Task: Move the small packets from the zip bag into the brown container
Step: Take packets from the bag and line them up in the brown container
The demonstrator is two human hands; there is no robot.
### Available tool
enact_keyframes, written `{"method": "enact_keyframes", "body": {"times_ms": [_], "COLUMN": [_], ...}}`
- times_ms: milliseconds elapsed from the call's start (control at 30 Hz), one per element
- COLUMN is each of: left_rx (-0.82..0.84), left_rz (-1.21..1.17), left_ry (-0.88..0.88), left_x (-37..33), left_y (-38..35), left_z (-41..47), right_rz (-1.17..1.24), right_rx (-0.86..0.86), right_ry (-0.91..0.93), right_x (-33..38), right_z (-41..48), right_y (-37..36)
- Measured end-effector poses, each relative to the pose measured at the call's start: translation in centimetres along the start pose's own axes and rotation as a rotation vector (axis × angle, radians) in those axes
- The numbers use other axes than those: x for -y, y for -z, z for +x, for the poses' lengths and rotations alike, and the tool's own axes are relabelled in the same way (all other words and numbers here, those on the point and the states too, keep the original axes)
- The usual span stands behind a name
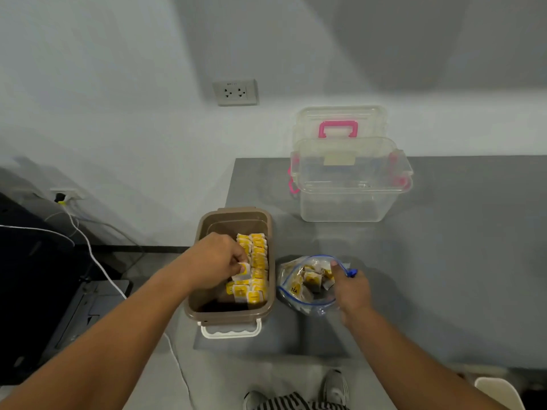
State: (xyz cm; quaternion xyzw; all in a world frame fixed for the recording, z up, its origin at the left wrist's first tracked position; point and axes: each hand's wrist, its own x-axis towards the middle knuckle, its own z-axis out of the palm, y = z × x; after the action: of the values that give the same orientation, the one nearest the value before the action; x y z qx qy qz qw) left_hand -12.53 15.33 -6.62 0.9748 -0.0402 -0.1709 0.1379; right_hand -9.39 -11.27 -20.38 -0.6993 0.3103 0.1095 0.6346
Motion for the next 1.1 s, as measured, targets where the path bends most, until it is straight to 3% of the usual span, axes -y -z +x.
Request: {"method": "enact_keyframes", "body": {"times_ms": [200,500,1100], "left_rx": [0.225,0.363,0.247], "left_rz": [0.072,0.207,0.244], "left_ry": [-0.044,0.014,0.082], "left_x": [1.4,1.3,1.4], "left_y": [-1.7,-4.0,-5.8], "left_z": [1.4,2.7,3.4], "right_rz": [0.059,0.134,0.108], "right_rx": [0.023,0.001,0.019], "right_ry": [-0.033,-0.038,-0.056], "right_x": [-0.2,-0.3,-0.2], "right_z": [-0.4,-1.0,-1.1], "right_y": [-0.7,-1.0,-1.0]}}
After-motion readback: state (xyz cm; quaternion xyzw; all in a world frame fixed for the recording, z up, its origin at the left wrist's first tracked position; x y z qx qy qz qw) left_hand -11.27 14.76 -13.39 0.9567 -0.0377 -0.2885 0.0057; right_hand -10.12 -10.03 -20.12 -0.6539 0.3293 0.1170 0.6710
